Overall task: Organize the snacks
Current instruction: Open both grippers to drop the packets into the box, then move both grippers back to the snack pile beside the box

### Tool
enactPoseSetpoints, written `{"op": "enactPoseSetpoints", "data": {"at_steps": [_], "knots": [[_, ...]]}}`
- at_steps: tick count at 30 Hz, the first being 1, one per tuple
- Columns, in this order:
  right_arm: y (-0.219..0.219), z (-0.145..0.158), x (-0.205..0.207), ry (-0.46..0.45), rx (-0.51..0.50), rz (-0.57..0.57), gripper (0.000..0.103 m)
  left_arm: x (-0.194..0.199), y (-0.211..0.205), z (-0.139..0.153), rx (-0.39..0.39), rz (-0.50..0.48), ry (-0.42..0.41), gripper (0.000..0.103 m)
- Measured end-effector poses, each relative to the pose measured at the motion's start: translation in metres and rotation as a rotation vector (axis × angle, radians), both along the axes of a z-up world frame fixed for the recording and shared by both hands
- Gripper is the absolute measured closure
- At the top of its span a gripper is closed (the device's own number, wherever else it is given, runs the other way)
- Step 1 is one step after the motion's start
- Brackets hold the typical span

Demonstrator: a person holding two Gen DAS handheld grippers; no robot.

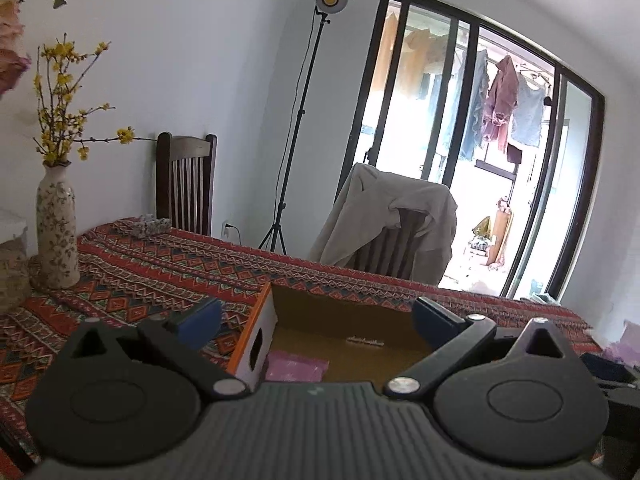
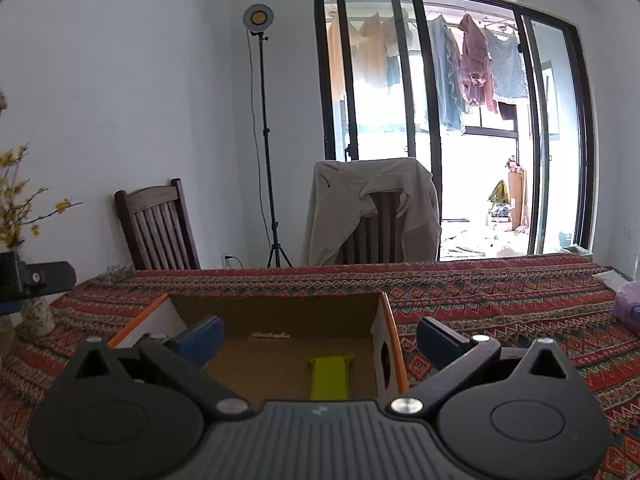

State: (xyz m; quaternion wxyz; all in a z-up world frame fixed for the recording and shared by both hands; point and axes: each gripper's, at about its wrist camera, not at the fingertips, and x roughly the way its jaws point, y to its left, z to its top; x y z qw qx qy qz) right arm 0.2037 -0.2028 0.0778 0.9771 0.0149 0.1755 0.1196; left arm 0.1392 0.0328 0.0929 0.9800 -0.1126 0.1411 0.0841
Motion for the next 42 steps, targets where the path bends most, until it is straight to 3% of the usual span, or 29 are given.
{"op": "enactPoseSetpoints", "data": {"at_steps": [9,24,42], "knots": [[-0.014,-0.015,-0.043,0.022,-0.046,0.031,0.0,-0.043,0.014,-0.024,0.019,-0.009,0.039,0.0],[-0.044,-0.075,-0.085,0.149,-0.085,0.02,0.0,-0.085,0.025,-0.09,0.002,-0.029,0.185,0.0],[-0.045,-0.083,-0.086,0.189,-0.086,0.023,0.0,-0.092,0.019,-0.09,-0.007,-0.049,0.188,0.0]]}}
